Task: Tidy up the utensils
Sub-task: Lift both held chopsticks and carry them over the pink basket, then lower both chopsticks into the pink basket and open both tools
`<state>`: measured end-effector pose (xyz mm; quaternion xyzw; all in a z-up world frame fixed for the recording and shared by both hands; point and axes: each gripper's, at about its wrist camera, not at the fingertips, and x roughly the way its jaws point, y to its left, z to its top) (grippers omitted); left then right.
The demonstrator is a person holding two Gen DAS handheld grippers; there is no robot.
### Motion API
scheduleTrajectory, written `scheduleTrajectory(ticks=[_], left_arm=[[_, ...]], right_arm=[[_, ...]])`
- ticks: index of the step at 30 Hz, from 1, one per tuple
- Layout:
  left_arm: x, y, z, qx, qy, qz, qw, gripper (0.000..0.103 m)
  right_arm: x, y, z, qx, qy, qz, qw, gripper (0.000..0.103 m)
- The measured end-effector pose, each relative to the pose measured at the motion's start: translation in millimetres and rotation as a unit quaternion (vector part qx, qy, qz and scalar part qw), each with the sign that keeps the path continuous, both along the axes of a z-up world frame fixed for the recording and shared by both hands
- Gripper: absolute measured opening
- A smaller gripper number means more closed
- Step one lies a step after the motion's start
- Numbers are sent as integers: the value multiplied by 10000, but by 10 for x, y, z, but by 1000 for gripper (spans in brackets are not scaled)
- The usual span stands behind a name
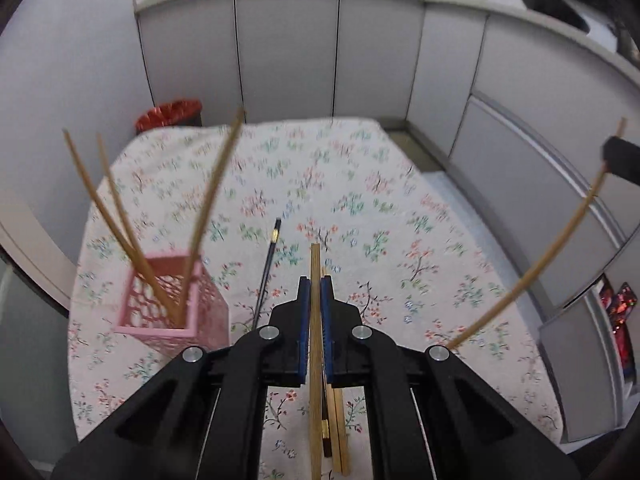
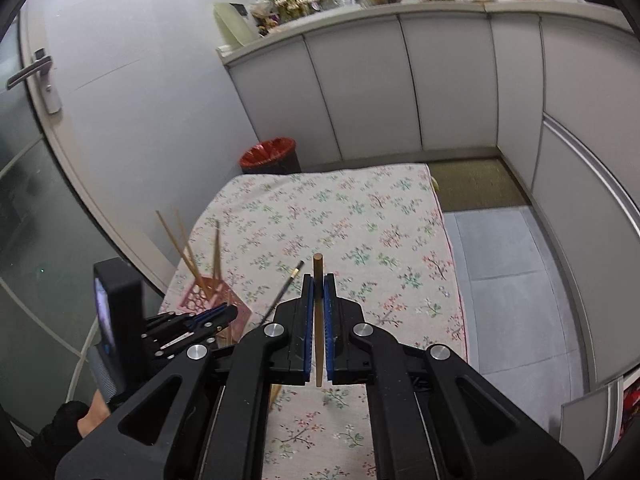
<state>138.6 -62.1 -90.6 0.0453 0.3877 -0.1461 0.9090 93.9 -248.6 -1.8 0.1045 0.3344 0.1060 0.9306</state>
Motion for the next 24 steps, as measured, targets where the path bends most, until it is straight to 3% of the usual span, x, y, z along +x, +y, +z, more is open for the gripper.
scheduleTrajectory(ticks=[7, 14, 20, 24], left_arm=[[-384, 286, 685, -276, -950, -6, 9951, 5], [-572, 674, 1264, -599, -1882, 309, 9798, 5], [-451, 984, 1366, -688, -2307, 776, 9675, 5], [-322, 1043, 1300, -561, -2414, 904, 9646, 5]], right_arm=[[-87, 267, 307, 117, -466, 185, 9987, 4], [41, 564, 461, 401, -741, 303, 9960, 4], [222, 871, 442, 638, -789, 454, 9938, 4], [327, 1034, 401, 792, -888, 529, 9915, 4]])
